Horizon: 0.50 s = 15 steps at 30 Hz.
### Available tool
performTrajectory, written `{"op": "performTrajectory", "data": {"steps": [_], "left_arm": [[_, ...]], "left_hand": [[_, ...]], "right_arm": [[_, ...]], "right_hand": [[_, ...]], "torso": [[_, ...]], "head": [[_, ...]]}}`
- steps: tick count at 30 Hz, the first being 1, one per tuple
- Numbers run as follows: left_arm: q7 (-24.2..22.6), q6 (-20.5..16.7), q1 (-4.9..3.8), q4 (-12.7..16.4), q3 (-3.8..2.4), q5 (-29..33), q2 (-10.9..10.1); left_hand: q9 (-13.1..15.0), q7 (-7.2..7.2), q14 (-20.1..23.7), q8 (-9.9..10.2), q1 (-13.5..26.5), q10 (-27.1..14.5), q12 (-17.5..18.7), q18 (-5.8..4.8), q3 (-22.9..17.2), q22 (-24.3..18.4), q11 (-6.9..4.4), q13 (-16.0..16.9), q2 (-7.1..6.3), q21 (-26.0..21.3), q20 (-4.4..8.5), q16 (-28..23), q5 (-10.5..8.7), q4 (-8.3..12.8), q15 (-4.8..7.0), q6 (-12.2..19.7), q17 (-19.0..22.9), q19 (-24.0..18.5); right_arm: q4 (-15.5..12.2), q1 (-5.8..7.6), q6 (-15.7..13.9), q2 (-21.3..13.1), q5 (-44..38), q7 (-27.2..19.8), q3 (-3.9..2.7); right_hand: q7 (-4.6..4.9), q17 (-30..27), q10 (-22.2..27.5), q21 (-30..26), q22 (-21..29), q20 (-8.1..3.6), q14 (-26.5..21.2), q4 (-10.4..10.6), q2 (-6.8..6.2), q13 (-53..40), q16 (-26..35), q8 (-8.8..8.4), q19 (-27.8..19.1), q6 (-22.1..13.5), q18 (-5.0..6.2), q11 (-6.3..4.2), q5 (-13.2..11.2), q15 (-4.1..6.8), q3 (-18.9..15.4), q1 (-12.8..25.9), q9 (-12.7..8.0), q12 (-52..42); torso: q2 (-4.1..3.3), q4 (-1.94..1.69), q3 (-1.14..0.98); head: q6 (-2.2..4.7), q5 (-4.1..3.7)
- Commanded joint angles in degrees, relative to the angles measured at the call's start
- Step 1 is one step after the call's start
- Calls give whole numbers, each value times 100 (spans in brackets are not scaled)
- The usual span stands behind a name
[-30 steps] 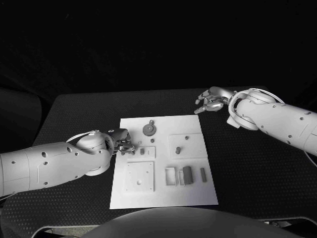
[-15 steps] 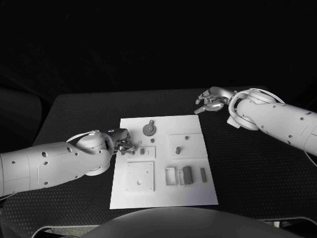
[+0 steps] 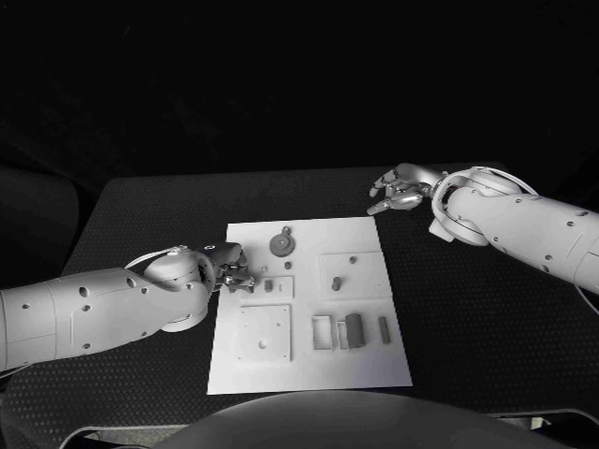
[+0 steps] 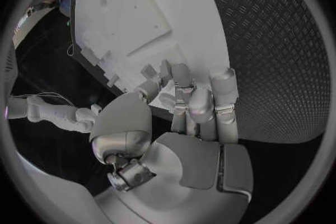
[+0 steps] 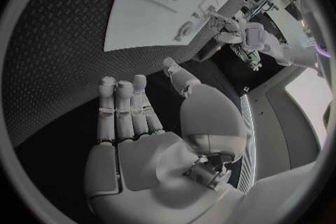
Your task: Assemble the parts on the task board
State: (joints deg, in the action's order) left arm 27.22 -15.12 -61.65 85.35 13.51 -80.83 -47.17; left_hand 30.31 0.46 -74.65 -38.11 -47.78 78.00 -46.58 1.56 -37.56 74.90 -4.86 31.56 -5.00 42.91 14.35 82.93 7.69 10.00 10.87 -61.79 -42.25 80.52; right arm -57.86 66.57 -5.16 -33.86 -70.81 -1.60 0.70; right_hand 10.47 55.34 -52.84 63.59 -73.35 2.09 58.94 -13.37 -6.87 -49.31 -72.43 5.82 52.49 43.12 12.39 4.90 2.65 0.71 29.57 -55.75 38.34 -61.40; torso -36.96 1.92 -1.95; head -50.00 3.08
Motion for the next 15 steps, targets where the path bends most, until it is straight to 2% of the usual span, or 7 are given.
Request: {"op": "performTrajectory", "data": {"steps": [1,15], "left_arm": [[45,30,11,-15,11,-30,-9],[37,32,11,-18,11,-30,1]], "left_hand": [[-14,23,19,-27,13,82,25,246,8,77,-42,-7,-76,-19,19,12,-13,-62,47,26,5,33],[-38,19,19,-49,62,84,23,249,20,80,-45,-6,-124,-20,21,18,-14,-182,50,26,5,37]], "right_arm": [[-1,-2,60,1,-37,-3,-2],[-4,-2,55,-2,-38,-5,-2]], "right_hand": [[97,-9,45,-26,0,-54,-2,38,-7,7,-22,39,-3,-41,261,2,11,56,7,64,-8,-21],[97,-10,45,-25,0,-54,-2,39,-6,9,-23,40,-3,-41,261,2,11,56,8,64,-8,-23]], "torso": [[-1,-1,1],[-1,1,-3]], "head": [[0,7],[0,0]]}}
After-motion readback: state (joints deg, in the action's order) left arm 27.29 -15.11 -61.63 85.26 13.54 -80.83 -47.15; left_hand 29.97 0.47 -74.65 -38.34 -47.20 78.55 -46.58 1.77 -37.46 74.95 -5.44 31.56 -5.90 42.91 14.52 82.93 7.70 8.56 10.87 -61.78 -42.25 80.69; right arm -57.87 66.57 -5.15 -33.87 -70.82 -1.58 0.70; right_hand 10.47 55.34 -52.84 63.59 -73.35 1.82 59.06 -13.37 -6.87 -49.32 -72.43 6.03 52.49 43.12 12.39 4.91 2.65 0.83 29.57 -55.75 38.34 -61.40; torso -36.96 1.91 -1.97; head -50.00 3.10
